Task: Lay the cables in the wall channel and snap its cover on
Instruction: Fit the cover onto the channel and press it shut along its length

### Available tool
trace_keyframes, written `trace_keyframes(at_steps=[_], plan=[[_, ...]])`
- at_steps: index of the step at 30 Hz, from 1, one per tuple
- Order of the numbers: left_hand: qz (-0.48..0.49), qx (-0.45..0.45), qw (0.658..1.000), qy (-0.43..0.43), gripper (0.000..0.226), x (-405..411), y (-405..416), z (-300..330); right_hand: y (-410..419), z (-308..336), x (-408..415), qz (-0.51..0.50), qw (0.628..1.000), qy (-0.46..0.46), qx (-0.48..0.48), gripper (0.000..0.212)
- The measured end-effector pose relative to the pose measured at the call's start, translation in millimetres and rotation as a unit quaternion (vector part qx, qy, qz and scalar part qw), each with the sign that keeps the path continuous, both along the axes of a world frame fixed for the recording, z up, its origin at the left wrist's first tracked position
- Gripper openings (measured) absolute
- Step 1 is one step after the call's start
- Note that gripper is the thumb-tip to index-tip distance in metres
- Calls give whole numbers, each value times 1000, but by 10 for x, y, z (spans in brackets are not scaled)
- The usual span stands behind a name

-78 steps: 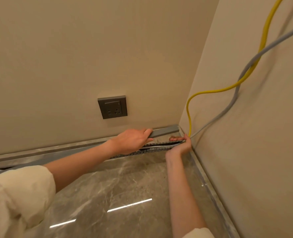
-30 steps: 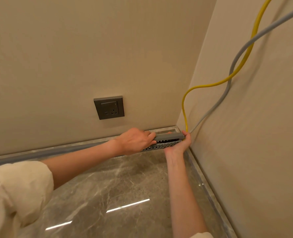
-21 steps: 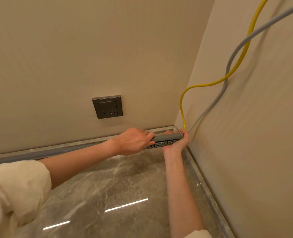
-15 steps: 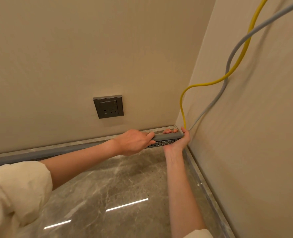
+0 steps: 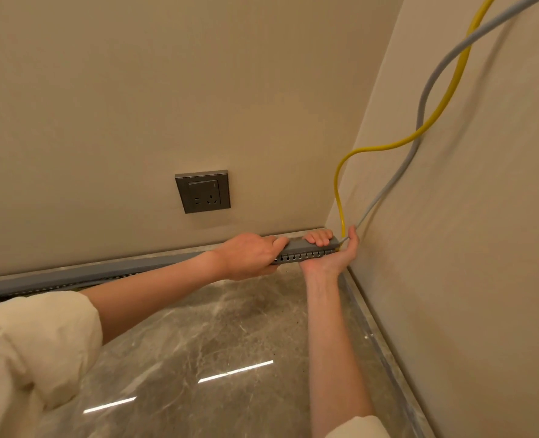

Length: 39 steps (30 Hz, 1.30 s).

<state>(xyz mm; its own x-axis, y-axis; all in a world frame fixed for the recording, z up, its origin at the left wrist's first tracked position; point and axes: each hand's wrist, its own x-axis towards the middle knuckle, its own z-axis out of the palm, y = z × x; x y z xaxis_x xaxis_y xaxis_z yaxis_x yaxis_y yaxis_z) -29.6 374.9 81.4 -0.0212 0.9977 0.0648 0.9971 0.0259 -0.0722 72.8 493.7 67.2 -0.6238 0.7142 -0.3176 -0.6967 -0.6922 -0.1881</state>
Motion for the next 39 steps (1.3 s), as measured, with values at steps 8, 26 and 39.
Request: trace_keyframes(at_steps=[8, 26, 39], plan=[[17, -8, 1000, -17, 28, -35, 1, 143, -99, 118, -96, -39, 999, -3, 10, 51], [5, 31, 999, 17, 42, 68, -68, 109, -185, 204, -171, -12, 995, -97, -3, 40], [-7, 23, 999, 21, 34, 39, -25, 65, -201, 207, -175, 0, 996, -89, -15, 37]])
